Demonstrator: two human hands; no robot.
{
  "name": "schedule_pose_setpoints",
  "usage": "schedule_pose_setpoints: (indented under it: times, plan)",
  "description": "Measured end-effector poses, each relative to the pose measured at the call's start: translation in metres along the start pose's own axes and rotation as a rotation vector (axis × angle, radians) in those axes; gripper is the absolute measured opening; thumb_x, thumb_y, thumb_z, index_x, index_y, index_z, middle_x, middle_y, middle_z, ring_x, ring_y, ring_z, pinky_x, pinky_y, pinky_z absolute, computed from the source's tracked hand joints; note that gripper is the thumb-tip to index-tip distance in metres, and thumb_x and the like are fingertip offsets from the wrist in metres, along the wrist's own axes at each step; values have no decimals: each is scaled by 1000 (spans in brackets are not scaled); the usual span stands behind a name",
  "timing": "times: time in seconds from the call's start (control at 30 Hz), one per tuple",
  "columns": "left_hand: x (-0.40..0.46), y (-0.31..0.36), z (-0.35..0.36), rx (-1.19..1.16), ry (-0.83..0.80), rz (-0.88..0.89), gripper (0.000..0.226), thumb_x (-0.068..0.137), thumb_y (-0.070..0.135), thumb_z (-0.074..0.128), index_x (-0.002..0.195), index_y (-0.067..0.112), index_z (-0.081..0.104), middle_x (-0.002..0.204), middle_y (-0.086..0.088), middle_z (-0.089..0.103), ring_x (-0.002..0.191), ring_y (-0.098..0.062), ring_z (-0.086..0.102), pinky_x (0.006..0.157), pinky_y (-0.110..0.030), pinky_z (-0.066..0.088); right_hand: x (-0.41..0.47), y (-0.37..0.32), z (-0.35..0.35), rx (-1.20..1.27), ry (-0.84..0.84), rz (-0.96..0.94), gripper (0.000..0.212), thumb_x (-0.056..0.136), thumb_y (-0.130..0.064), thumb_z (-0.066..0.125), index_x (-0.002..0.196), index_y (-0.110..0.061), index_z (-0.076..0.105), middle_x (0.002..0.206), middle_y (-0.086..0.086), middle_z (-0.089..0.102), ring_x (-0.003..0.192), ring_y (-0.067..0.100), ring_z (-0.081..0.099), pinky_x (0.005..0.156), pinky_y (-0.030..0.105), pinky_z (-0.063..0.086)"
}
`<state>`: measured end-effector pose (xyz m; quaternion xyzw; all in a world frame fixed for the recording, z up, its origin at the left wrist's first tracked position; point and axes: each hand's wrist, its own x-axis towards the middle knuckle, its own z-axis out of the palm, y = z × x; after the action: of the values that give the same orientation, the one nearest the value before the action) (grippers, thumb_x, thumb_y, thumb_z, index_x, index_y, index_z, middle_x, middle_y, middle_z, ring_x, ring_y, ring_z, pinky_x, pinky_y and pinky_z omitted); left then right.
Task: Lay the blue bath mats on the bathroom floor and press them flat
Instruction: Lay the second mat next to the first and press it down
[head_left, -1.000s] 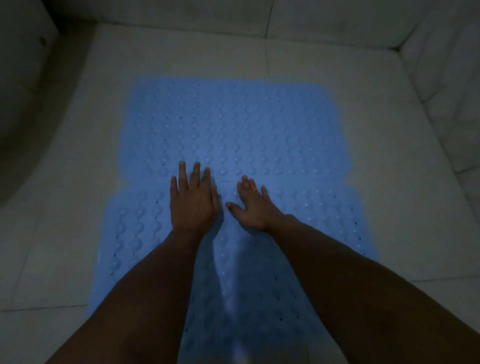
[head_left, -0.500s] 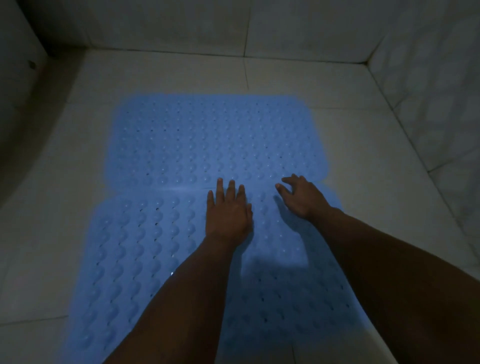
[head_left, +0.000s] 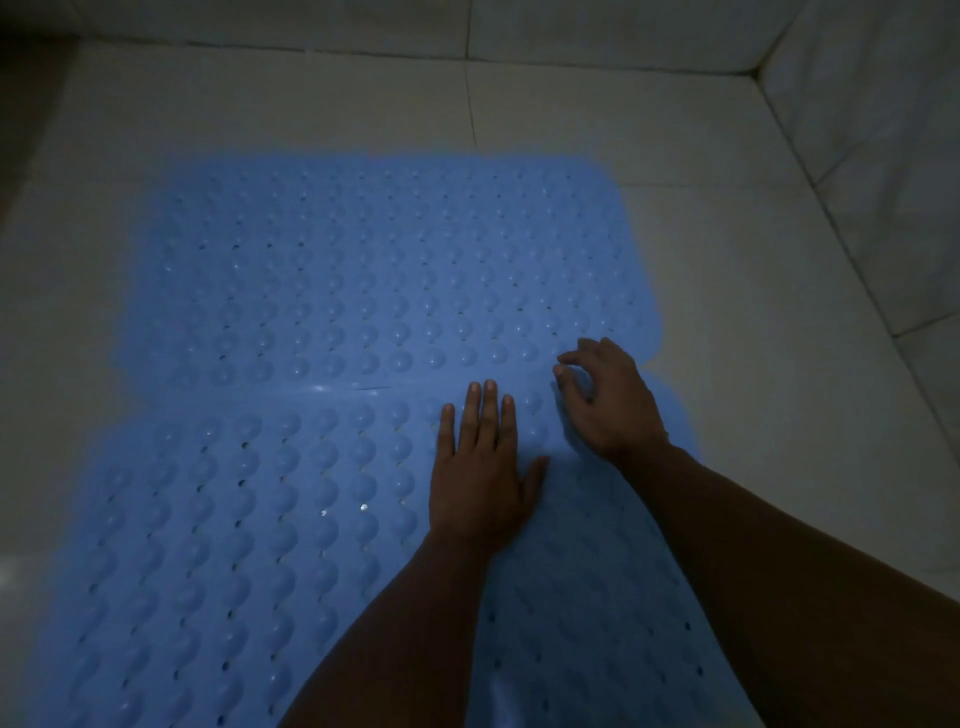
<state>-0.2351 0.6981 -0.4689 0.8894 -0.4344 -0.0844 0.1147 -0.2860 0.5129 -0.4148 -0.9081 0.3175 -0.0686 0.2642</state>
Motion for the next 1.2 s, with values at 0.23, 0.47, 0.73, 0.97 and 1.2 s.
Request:
schedule_pose_setpoints:
  times: [0.23, 0.47, 0.73, 0.97, 1.2]
  plan:
    - [7, 4, 1, -3, 5, -32, 76, 103, 58, 24, 160, 9, 30, 171, -15, 17, 160, -29, 5, 128, -54, 6, 21, 13, 16, -6, 123, -86, 35, 97, -43, 49, 109, -19, 71, 134, 8, 63, 136, 30, 48, 115, 47, 37]
    - [10, -3, -22, -124, -122, -16, 82, 97, 58, 17, 162, 9, 24, 172, -15, 10, 160, -30, 0, 128, -50, -4, 3, -15, 4, -166, 11, -93, 33, 98, -39, 54, 118, -18, 70, 126, 5, 65, 124, 26, 55, 102, 39, 43]
    - [-8, -23, -46, -58, 50, 48, 64, 95, 39, 37, 149, 9, 52, 157, -17, 46, 154, -44, 24, 122, -63, 25, -57, -18, 43, -368, -261, -77, 89, 93, -68, 14, 161, -11, 16, 170, 11, 6, 158, 27, 4, 124, 58, 11]
    - [10, -34, -31, -62, 142, -59, 58, 93, 33, 50, 146, 9, 54, 157, -15, 46, 155, -44, 20, 121, -66, 25, -61, -5, 63, -374, 6, -196, 80, 101, -64, 27, 160, -10, 24, 169, 10, 14, 158, 23, 4, 125, 55, 10]
    - [10, -35, -35, -36, 115, -45, 59, 98, 36, 45, 150, 10, 49, 162, -15, 39, 157, -41, 12, 124, -64, 17, -64, -3, 67, -363, -7, -173, 81, 100, -65, 27, 160, -10, 24, 169, 11, 14, 158, 23, 5, 125, 56, 11]
